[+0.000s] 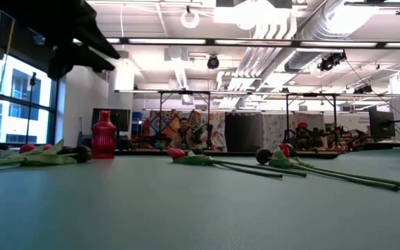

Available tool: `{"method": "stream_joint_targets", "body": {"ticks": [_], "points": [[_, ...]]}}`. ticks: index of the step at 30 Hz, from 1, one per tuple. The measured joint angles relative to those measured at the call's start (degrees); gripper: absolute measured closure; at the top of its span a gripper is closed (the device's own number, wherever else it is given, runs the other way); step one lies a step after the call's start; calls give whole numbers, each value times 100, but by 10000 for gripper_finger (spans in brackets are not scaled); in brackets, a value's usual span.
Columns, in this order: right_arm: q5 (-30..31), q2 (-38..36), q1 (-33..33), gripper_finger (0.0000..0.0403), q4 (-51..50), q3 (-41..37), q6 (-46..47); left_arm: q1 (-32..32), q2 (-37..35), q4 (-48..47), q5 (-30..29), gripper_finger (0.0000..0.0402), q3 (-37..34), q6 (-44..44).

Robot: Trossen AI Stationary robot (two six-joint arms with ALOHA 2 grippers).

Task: Sort flowers into vase by color
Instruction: Put the orange flower into the green vase

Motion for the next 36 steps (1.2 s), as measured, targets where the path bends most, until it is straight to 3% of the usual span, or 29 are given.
{"method": "stream_joint_targets", "body": {"ticks": [2,6,10,16,24,36], "points": [[302,-14,518,403,-666,-116,1049,0,250,353,-93,300,0,-6],[655,-243,1434,403,-303,-841,1361,0,860,1206,-217,300,0,-52],[908,-477,2106,403,-638,-1542,2514,0,1509,2032,-247,300,0,-316],[952,-723,2786,403,-600,-2571,3539,-102,2403,2997,-227,300,2,-692],[1399,-724,3301,403,-401,-3466,4300,-214,3066,3367,-226,300,2,-1075],[1415,-702,3341,403,472,-4358,4262,-57,3063,3411,-334,300,75,-735]]}}
